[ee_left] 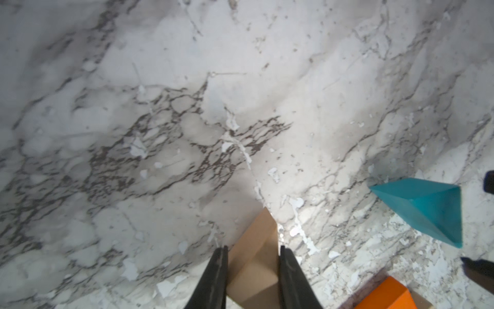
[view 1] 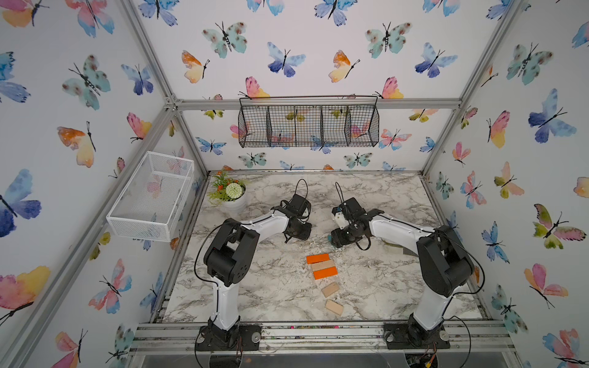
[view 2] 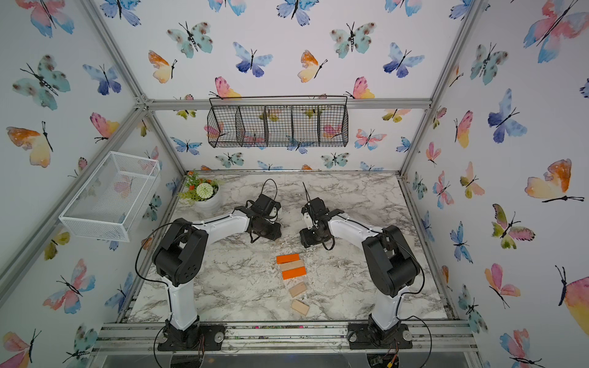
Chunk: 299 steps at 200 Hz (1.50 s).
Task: Assemble a carrot with building blocks
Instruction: Adjust the building block at the center of the board.
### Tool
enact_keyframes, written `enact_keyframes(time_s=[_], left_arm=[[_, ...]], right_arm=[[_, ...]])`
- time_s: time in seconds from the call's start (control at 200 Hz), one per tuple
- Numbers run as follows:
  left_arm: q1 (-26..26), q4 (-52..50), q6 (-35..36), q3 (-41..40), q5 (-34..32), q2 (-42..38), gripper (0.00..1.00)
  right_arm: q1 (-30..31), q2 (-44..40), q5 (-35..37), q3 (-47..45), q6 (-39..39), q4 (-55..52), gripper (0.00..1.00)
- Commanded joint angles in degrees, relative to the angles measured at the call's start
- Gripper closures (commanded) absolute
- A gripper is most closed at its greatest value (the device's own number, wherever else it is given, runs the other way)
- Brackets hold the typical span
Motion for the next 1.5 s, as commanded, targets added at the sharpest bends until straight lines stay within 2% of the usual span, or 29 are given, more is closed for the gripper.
enact_keyframes(time_s=[0.0, 0.255, 0.405, 0.621, 0.791, 1.256, 1.351, 1.492], left_arm=[[0.89, -6.51, -4.02, 0.56, -0.45, 1.3, 1.0], [1.83, -6.66, -12.01, -2.2, 5.44, 0.37, 1.0], [1.81, -5.34, -15.25, -5.05, 5.67, -1.68, 1.0], [1.67, -1.03, -21.48, -10.52, 6.92, -4.83, 1.0], [1.69, -0.8, -23.86, -9.5, 6.05, -4.95, 1.0], [1.76, 1.36, -28.12, -8.55, 6.02, -5.06, 1.0], [1.79, 1.12, -28.29, -7.5, 7.06, -4.84, 0.87], [1.79, 0.6, -27.52, -6.25, 7.81, -4.84, 0.58]], right_arm=[[-0.25, 0.71, 0.7, 0.53, 1.42, -1.5, 0.39], [-0.25, 3.79, 1.89, 1.66, 3.6, -1.8, 0.39], [-0.17, 5.35, 2.11, 2.46, 4.37, -1.42, 0.42], [-0.09, 7.14, 1.6, 3.95, 6.97, -0.21, 0.52], [-0.08, 8.61, -0.98, 6.65, 10.29, -0.23, 0.64], [-0.08, 10.15, -6.51, 9.87, 19.58, -1.19, 0.61], [-0.05, 9.35, -7.91, 9.58, 20.46, -0.66, 0.59], [-0.16, 7.55, -5.75, 8.86, 19.68, -2.05, 0.54]])
